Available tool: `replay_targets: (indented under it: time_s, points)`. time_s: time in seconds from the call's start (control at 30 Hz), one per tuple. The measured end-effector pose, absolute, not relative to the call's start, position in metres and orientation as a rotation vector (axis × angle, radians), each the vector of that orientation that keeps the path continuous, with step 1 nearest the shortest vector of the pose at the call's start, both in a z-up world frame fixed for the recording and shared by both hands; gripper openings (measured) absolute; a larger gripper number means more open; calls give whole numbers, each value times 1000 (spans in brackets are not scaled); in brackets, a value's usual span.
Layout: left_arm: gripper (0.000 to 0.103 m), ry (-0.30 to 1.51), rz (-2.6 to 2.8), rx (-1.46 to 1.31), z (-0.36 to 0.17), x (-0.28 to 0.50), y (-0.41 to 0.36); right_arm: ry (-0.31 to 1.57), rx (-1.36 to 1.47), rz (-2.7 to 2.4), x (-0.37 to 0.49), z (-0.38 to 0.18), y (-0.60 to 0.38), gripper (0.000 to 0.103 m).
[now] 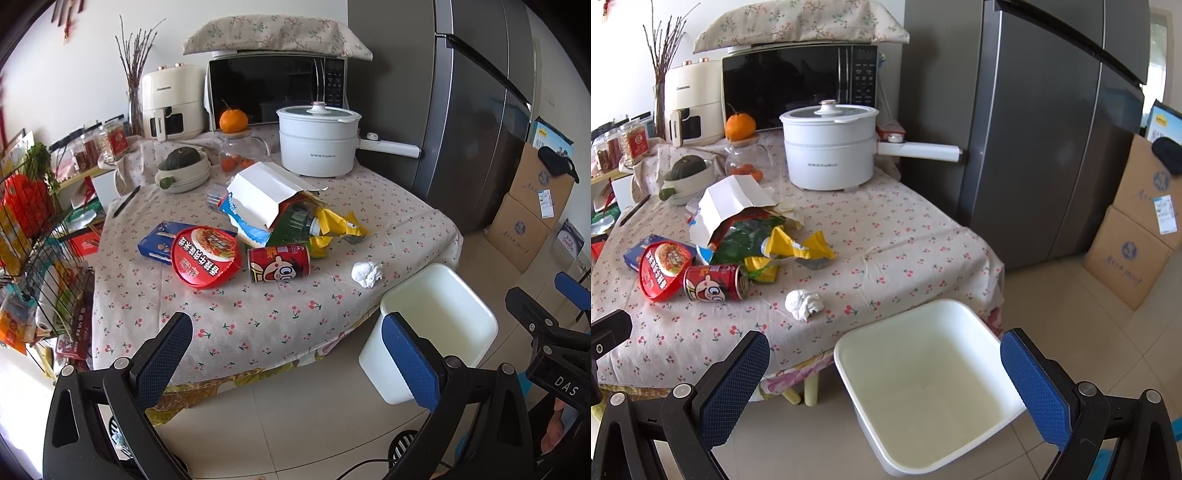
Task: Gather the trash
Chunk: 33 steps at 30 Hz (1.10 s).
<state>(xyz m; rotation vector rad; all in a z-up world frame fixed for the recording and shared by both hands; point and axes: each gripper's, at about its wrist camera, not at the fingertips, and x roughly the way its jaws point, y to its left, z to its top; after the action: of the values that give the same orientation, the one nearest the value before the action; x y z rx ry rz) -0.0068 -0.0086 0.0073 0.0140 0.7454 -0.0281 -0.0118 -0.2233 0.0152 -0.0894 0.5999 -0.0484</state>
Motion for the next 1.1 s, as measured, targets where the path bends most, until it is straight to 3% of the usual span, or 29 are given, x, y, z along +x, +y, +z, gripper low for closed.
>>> replay_targets:
  time_s: [1.1]
  points:
    - [103, 745, -27, 16, 6, -5, -7, 602, -89, -49, -12, 15, -224, 103]
